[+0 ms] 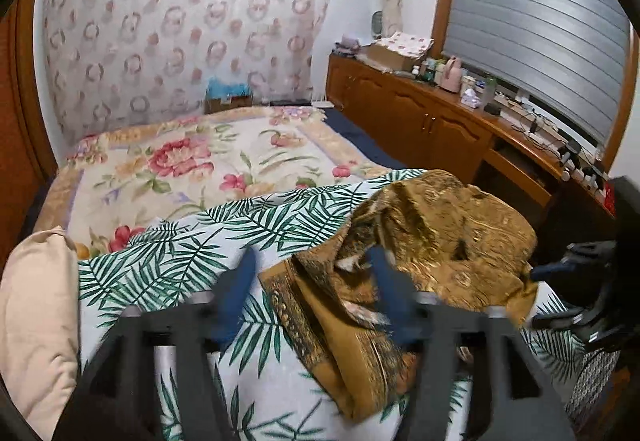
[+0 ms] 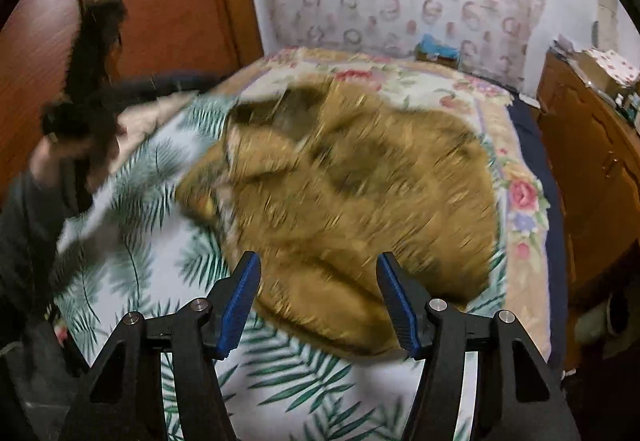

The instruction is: Fold small clothes

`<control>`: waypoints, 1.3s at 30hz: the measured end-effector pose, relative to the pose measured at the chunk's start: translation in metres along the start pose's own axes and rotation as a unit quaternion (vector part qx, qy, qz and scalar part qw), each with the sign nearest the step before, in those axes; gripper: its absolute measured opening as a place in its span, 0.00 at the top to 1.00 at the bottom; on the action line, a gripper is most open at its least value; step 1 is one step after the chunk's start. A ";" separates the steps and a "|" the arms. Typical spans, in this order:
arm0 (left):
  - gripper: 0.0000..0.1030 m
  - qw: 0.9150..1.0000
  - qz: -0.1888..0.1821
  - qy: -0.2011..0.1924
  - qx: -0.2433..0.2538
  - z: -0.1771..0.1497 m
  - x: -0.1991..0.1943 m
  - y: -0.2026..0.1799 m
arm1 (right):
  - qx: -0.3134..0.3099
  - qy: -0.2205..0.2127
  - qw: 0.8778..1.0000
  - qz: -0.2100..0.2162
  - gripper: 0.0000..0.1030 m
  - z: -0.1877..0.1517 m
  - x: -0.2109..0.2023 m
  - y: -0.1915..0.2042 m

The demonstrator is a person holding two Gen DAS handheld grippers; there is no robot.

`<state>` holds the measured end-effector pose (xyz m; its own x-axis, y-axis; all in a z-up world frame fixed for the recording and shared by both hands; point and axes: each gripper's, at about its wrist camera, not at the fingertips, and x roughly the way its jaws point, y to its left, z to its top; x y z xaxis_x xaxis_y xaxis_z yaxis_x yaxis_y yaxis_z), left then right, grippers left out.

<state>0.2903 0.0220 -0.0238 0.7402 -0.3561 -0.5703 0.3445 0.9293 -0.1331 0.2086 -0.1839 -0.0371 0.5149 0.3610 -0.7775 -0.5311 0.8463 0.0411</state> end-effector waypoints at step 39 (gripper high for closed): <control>0.18 0.999 0.008 0.043 -0.006 -0.025 0.020 0.003 | -0.061 -0.070 0.988 -0.126 0.96 0.095 0.023 -0.054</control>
<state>0.2918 0.0197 -0.0558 0.6933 -0.3311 -0.6401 0.3249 0.9364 -0.1326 0.3129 -0.1843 0.0025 0.7246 0.2023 -0.6589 -0.4466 0.8659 -0.2252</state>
